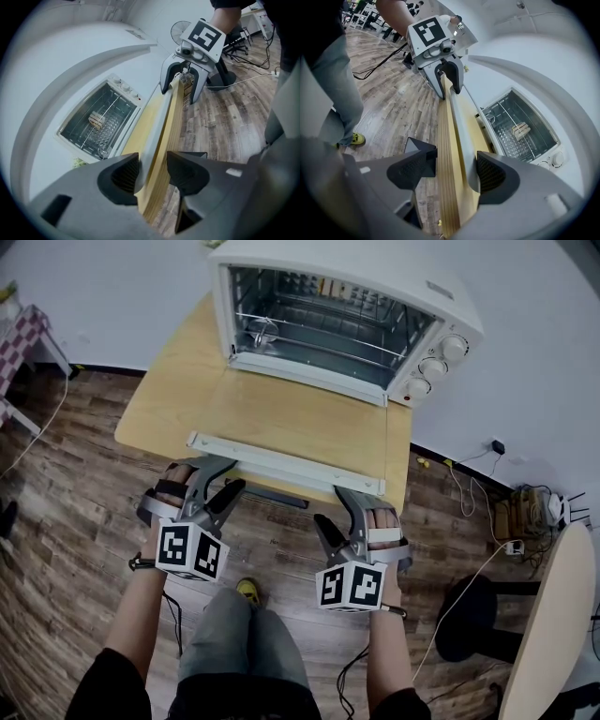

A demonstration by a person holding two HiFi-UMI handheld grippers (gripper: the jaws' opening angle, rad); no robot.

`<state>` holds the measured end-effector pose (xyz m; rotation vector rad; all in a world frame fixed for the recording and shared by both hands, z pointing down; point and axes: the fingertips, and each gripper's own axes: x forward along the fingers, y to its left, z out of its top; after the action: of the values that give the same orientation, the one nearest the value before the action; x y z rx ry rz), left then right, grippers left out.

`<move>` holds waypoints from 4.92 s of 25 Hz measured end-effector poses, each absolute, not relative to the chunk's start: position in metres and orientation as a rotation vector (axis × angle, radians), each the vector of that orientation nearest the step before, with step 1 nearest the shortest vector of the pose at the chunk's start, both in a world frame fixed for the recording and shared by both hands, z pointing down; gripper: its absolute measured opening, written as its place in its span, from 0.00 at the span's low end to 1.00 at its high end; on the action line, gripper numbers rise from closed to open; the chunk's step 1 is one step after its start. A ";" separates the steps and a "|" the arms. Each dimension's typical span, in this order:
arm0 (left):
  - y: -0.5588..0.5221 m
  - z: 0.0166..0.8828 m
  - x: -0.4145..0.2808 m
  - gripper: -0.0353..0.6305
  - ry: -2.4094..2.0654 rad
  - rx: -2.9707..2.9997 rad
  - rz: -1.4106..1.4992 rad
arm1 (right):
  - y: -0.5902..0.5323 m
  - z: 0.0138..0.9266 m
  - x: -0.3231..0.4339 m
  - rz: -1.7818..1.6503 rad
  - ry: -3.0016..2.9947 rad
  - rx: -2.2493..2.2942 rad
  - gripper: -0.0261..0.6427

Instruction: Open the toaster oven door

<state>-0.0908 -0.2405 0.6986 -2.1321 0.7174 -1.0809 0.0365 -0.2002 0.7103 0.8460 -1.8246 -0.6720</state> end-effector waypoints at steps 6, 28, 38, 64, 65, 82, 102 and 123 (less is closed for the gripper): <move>-0.238 0.703 -0.092 0.33 0.682 -2.114 -1.101 | -0.199 0.713 0.036 -0.663 -1.820 0.842 0.53; -0.220 0.693 -0.098 0.38 0.626 -2.205 -1.180 | -0.179 0.696 0.030 -0.488 -1.883 0.841 0.55; -0.184 0.625 -0.101 0.32 0.767 -2.354 -1.126 | -0.149 0.619 0.031 -0.340 -1.999 1.037 0.38; -0.114 0.452 -0.115 0.06 1.266 -2.539 -0.797 | -0.069 0.439 0.058 -0.087 -2.169 1.559 0.07; -0.111 0.448 -0.115 0.05 1.277 -2.540 -0.788 | -0.068 0.433 0.060 -0.074 -2.182 1.582 0.06; -0.078 0.376 -0.119 0.03 1.383 -2.611 -0.557 | -0.036 0.374 0.066 -0.069 -2.219 1.713 0.06; -0.075 0.318 -0.140 0.04 1.477 -2.630 -0.364 | -0.025 0.318 0.093 -0.071 -2.257 1.924 0.06; -0.066 0.304 -0.136 0.05 1.484 -2.614 -0.318 | -0.014 0.311 0.101 -0.070 -2.258 1.944 0.06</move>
<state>-0.1364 -0.0657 0.3045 -2.6136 1.4839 -0.3177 0.1007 -0.0139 0.3107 1.9443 -2.2582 -0.0699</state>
